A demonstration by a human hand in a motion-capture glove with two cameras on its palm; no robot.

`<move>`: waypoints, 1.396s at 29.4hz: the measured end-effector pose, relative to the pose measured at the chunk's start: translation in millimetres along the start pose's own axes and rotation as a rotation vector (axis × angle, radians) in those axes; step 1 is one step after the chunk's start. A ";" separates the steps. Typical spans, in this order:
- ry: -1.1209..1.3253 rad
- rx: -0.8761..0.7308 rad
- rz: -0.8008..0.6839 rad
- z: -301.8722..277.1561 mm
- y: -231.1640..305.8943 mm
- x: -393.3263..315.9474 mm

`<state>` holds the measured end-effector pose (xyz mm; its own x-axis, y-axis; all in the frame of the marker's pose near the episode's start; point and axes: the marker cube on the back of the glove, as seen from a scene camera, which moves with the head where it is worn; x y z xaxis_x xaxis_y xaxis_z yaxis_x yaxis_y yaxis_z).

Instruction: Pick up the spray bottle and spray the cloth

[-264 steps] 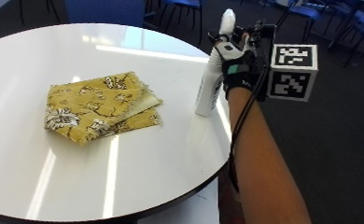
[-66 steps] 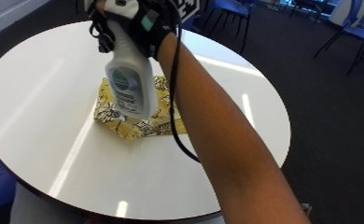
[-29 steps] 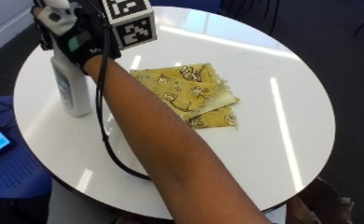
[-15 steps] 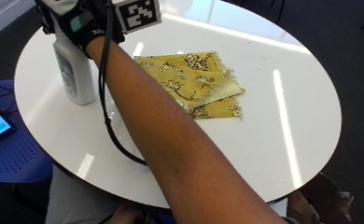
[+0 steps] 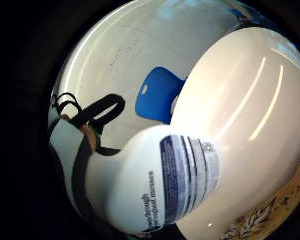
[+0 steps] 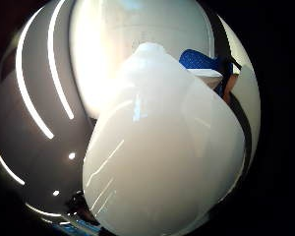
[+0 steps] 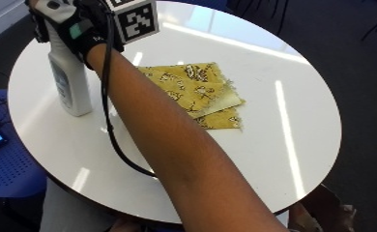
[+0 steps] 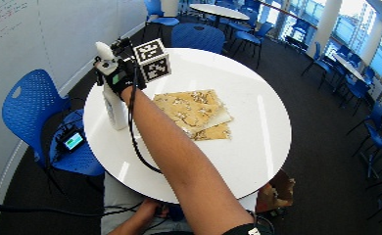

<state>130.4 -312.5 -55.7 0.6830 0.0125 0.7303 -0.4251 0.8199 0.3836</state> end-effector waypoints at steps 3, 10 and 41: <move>0.012 -0.013 0.001 1.2 1.2 -0.4; 0.018 -0.030 0.012 2.3 3.6 2.0; 0.121 -0.119 0.048 -8.6 27.6 17.1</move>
<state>135.5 -284.7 -37.5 0.7332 0.1164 0.6700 -0.3906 0.8786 0.2747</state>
